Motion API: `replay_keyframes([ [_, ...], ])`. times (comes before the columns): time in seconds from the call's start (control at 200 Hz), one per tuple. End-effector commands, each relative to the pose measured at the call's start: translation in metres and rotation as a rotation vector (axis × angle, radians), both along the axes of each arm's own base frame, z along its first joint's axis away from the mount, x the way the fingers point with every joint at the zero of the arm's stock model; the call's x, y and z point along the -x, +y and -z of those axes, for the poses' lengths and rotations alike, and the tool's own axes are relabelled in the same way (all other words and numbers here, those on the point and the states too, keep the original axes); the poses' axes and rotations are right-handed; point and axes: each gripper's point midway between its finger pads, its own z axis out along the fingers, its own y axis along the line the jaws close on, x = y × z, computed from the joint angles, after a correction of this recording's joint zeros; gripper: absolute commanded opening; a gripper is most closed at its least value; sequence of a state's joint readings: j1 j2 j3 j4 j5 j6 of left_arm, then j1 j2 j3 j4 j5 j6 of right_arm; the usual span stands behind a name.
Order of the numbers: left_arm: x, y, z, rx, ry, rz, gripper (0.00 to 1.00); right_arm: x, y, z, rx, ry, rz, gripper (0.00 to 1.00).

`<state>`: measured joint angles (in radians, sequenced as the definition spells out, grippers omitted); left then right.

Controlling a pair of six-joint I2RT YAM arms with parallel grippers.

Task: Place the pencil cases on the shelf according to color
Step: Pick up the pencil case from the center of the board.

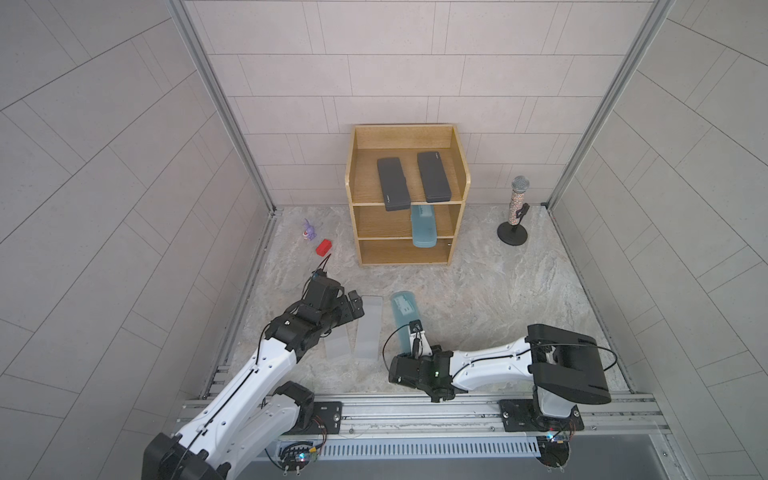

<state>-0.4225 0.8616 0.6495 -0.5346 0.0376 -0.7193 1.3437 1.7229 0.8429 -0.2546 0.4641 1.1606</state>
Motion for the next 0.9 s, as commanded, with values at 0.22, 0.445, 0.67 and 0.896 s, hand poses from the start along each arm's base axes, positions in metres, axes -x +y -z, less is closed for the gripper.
replay_keyframes([
  [0.22, -0.003, 0.008, -0.03, -0.013, -0.052, -0.042, 1.0, 0.003, -0.024, -0.041, -0.017, -0.089, -0.007, 0.57],
  [0.445, -0.012, 0.017, -0.037, -0.089, -0.066, -0.049, 1.0, -0.003, -0.024, -0.099, -0.12, -0.178, -0.034, 0.49],
  [0.67, -0.016, 0.017, -0.039, -0.069, -0.072, -0.055, 1.0, -0.014, -0.024, -0.147, -0.184, -0.273, -0.044, 0.49],
  [0.896, -0.019, 0.015, -0.04, -0.056, -0.079, -0.051, 1.0, -0.046, -0.012, -0.182, -0.23, -0.289, -0.038, 0.49],
])
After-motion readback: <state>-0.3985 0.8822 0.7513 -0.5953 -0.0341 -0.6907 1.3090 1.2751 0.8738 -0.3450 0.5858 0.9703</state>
